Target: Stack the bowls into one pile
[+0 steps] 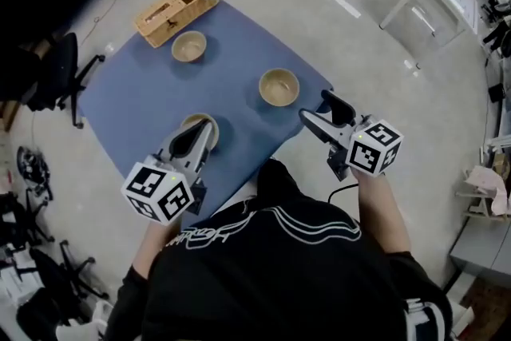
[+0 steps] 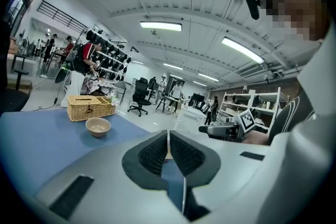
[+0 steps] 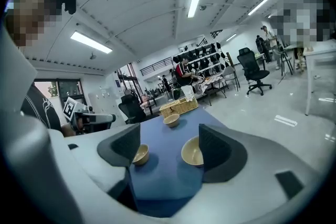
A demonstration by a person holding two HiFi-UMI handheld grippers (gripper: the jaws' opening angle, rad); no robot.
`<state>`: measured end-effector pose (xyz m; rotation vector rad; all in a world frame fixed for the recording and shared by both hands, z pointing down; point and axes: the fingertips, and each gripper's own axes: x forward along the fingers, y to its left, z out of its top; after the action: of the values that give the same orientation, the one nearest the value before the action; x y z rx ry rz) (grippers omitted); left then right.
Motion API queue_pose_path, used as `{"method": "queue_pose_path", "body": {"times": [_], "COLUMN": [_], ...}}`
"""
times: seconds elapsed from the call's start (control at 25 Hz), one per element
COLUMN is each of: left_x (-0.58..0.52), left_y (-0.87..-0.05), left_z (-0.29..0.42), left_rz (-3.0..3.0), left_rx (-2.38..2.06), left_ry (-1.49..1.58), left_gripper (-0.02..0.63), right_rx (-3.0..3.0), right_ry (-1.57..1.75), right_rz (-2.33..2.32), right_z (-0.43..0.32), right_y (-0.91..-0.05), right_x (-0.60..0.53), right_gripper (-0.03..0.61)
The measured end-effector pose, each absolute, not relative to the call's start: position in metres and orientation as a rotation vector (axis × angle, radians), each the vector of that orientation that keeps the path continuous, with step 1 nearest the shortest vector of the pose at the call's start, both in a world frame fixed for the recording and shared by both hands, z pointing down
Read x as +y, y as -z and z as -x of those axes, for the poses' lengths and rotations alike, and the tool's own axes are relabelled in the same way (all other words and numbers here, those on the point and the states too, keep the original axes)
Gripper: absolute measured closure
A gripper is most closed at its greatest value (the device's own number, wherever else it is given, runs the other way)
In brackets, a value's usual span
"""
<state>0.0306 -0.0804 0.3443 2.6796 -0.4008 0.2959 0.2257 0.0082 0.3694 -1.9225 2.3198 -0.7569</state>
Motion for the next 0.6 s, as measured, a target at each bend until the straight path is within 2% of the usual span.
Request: {"method": "queue_pose_path", "body": {"times": [0.6], "left_x": [-0.137], "left_y": [-0.381], "left_z": [-0.063], "left_rz": [-2.571], "left_rx": [-0.561], "left_ry": [-0.367], "left_gripper": [0.58], "right_rx": [2.449], "right_ry": [1.022], "right_rz": [1.936], "right_z": [-0.28], "right_y": [-0.462], "right_x": [-0.069], "right_gripper": [0.216]}}
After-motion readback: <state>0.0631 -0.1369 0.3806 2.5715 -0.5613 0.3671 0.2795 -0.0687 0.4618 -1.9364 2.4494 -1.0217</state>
